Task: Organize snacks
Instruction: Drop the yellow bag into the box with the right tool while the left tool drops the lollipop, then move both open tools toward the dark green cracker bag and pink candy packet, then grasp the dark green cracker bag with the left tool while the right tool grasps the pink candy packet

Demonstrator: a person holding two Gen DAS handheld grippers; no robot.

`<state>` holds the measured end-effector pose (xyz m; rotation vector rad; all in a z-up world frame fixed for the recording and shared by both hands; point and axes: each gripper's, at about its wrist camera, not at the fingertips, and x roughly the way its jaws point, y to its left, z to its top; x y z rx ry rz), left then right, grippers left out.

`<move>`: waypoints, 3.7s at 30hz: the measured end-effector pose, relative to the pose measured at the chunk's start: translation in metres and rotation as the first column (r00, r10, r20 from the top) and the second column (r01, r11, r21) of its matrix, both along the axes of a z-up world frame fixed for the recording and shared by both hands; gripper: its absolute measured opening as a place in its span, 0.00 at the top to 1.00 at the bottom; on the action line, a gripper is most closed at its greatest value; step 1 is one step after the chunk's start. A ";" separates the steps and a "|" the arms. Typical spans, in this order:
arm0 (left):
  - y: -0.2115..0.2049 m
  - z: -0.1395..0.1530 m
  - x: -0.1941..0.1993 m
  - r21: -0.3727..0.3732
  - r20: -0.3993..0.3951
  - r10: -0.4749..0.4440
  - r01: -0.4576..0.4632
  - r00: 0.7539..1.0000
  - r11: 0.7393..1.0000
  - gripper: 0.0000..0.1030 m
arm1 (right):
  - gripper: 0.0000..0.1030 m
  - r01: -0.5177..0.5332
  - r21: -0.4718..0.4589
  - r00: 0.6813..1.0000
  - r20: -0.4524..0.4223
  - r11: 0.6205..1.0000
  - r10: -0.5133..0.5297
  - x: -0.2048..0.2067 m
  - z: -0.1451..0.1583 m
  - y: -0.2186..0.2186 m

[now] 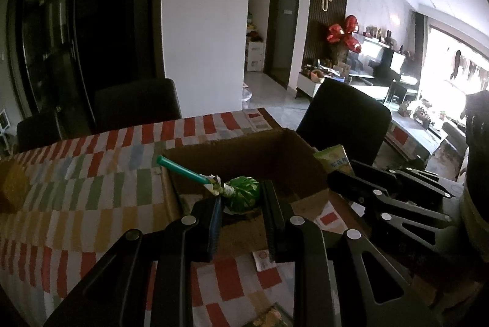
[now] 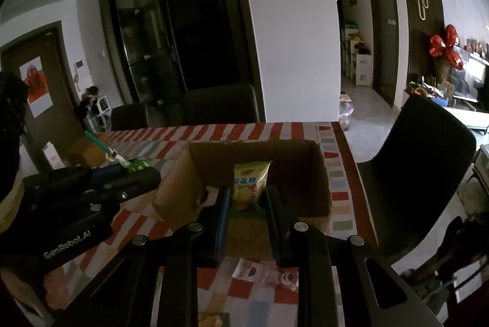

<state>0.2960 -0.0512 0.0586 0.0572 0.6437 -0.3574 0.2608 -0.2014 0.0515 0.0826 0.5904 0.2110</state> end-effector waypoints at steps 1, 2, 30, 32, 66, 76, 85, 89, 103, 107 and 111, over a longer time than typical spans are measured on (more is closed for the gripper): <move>0.000 -0.001 0.004 0.000 -0.001 0.001 -0.001 1.000 1.000 0.76 | 0.76 0.002 -0.002 1.000 -0.004 1.000 -0.002 0.004 -0.001 -0.001; 0.000 -0.002 0.007 0.001 -0.004 0.002 -0.002 1.000 1.000 0.76 | 0.76 0.001 -0.004 1.000 -0.008 1.000 -0.001 0.007 -0.002 0.000; 0.011 -0.028 0.012 0.075 -0.017 0.065 -0.064 0.998 0.995 0.40 | 0.54 0.077 -0.075 0.996 -0.048 0.994 -0.081 0.021 -0.024 0.001; 0.012 -0.027 -0.001 0.069 -0.009 0.067 -0.067 0.998 0.995 0.40 | 0.54 0.079 -0.071 0.996 -0.047 0.994 -0.082 0.012 -0.023 0.000; -0.005 -0.132 -0.110 0.203 -0.224 -0.202 0.248 0.953 0.947 0.31 | 0.38 0.038 -0.113 0.946 -0.317 0.993 -0.072 -0.096 -0.128 0.006; -0.020 -0.177 -0.101 0.301 -0.321 -0.258 0.356 0.911 0.884 0.28 | 0.38 0.026 -0.158 0.909 -0.406 0.987 -0.089 -0.098 -0.162 0.008; -0.033 -0.203 -0.085 0.330 -0.377 -0.275 0.406 0.884 0.852 0.28 | 0.38 0.034 -0.170 0.891 -0.442 0.985 -0.107 -0.092 -0.176 0.003; -0.035 -0.207 -0.080 0.309 -0.386 -0.286 0.414 0.877 0.856 0.28 | 0.38 0.037 -0.171 0.886 -0.450 0.985 -0.112 -0.089 -0.180 0.001; -0.029 -0.207 -0.073 0.166 -0.416 -0.282 0.377 0.865 0.911 0.58 | 0.38 0.020 -0.149 0.882 -0.462 0.989 -0.088 -0.077 -0.184 -0.001; -0.027 -0.205 -0.075 0.158 -0.408 -0.216 0.301 0.887 0.940 0.60 | 0.38 0.005 -0.137 0.883 -0.464 0.991 -0.068 -0.073 -0.185 -0.003; -0.027 -0.201 -0.078 0.156 -0.385 -0.142 0.216 0.912 0.964 0.60 | 0.38 -0.021 -0.130 0.886 -0.461 0.991 -0.042 -0.067 -0.185 -0.006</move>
